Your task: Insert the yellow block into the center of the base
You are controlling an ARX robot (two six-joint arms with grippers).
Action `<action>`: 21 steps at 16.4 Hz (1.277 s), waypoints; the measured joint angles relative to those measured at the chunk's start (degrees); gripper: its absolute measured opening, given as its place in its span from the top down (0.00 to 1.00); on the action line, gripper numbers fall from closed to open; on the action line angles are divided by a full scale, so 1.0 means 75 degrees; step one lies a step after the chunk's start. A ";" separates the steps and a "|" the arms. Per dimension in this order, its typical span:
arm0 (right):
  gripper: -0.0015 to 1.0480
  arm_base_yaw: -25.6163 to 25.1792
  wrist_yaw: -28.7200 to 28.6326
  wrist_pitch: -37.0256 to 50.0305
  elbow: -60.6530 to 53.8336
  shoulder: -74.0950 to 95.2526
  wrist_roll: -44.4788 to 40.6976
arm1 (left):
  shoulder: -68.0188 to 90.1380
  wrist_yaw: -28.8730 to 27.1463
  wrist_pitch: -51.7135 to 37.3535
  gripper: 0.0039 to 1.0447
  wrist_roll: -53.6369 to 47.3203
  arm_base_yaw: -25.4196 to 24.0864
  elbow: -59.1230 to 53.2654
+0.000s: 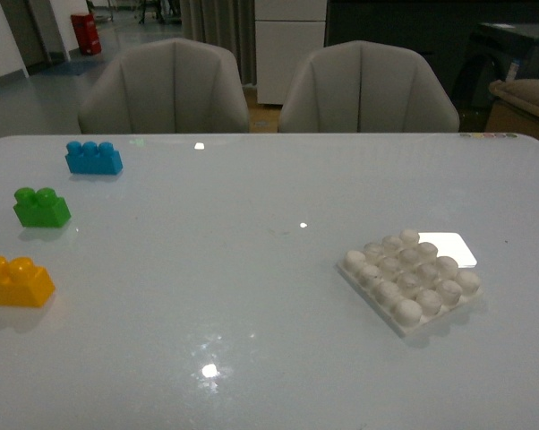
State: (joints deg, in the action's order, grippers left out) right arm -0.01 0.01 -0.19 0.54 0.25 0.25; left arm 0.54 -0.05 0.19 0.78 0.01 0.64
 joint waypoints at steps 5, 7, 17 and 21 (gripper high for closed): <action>0.06 0.0000 0.0000 0.0000 0.0000 0.0000 0.0000 | 0.0000 0.0003 0.0000 0.06 -0.0003 0.0000 0.0000; 0.06 0.0000 0.0000 0.0000 0.0000 0.0000 0.0000 | 0.0000 0.0003 0.0000 0.06 0.0000 0.0000 0.0000; 0.06 -0.1291 -0.0490 0.1029 0.1370 0.3153 0.0125 | 0.0000 0.0003 0.0000 0.06 0.0000 0.0000 0.0000; 0.06 -0.1239 -0.0673 0.3523 0.4264 0.8673 -0.0393 | 0.0000 0.0003 0.0000 0.06 0.0000 0.0000 0.0000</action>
State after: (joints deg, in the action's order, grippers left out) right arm -9.30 -5.04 26.24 32.51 65.30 -2.70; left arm 0.54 -0.03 0.19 0.78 0.01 0.64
